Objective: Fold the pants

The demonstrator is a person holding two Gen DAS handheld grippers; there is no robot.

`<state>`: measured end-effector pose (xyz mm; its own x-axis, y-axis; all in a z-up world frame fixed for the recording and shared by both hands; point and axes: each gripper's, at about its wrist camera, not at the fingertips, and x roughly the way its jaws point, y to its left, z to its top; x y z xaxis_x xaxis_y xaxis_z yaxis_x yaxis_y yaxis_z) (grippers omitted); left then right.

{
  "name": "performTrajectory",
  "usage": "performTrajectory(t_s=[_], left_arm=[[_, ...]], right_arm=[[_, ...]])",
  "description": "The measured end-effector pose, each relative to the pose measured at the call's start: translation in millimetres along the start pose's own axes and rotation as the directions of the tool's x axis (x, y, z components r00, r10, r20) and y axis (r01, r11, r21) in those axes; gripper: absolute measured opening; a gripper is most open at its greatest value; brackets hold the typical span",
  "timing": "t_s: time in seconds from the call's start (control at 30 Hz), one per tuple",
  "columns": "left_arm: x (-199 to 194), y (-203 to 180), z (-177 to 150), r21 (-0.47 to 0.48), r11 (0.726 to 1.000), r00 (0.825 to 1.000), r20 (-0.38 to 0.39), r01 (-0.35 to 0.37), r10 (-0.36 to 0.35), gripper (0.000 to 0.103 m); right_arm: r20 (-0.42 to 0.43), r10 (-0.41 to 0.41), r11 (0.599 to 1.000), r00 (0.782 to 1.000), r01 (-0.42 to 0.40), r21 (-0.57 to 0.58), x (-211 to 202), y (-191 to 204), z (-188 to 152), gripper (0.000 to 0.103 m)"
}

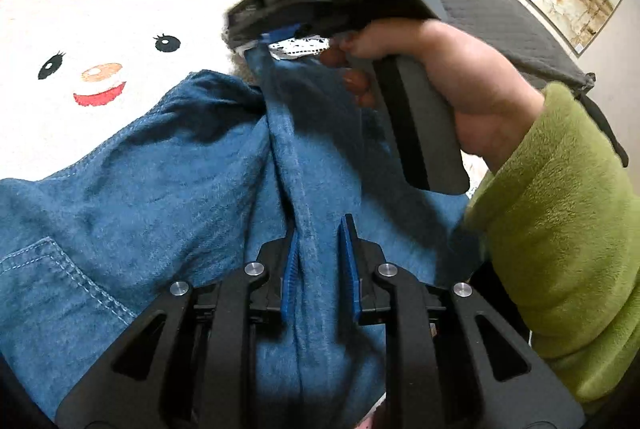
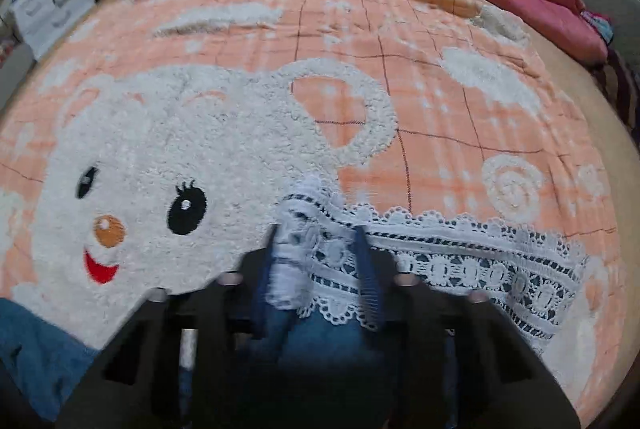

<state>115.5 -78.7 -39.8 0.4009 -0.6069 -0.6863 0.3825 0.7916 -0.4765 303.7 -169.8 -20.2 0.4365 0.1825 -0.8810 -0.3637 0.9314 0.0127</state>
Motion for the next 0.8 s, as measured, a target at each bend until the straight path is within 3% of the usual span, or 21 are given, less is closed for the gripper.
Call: performTrajectory(t_s=[0.07,0.3,0.43,0.8], left_arm=[[-0.4,2.9,0.7,-0.005,1.000,1.000,-0.001,0.004,-0.004,0.013],[1.5,0.0,-3.7,0.046,0.999,1.000,0.026,-0.018,0.016,0.012],[-7.7,-10.6,-7.5,0.107,0.994,0.998,0.058,-0.014,0.008,0.001],[-46.0,-15.9,-6.6,0.176,0.984,0.987,0.159,-0.037,0.009,0.000]], right_arm=[[0.031,0.045,0.999,0.999,-0.045,0.030,-12.7,-9.2,-5.0,0.009],[0.175,0.103,0.985,0.979,-0.125,0.118,-76.5,-41.5,-22.6,0.007],[0.246,0.107,0.972,0.963,-0.154,0.178,-111.5,-65.4,-39.1,0.007],[0.335,0.133,0.922,0.933,-0.240,0.304,-169.0,-108.5,-96.5,0.007]])
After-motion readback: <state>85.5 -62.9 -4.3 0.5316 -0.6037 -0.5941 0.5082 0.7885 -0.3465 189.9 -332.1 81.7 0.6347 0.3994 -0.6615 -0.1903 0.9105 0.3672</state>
